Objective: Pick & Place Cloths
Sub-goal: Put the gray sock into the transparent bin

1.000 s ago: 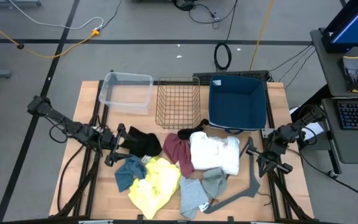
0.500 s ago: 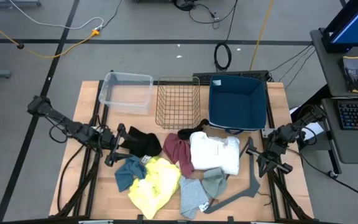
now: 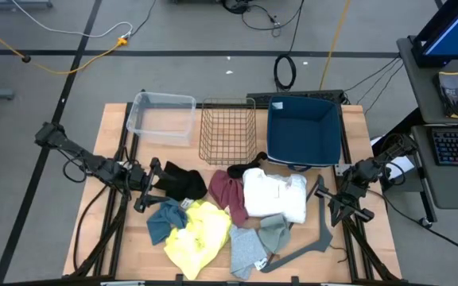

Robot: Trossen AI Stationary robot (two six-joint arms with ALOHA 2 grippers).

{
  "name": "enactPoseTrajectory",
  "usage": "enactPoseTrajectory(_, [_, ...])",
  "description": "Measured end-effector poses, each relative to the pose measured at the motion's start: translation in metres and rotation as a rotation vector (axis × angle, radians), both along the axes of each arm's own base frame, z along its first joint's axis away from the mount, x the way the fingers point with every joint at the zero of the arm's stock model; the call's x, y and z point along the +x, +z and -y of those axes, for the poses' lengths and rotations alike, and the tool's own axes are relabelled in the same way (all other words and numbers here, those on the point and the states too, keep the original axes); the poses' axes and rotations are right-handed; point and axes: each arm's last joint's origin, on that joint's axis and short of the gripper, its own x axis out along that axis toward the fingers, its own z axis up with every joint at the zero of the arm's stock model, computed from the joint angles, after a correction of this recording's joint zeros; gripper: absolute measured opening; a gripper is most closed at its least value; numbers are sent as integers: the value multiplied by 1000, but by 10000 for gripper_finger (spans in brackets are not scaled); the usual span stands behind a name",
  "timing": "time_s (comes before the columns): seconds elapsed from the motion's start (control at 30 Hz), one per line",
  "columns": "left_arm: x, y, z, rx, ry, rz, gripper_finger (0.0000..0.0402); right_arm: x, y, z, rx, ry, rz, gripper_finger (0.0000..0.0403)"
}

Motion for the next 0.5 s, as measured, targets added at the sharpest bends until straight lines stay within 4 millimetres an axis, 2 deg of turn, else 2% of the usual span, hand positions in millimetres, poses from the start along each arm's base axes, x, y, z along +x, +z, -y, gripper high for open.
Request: enactPoseTrajectory(0.5, [0, 0, 0, 0, 0, 0, 340, 0, 0, 0, 2, -15, -1, 4])
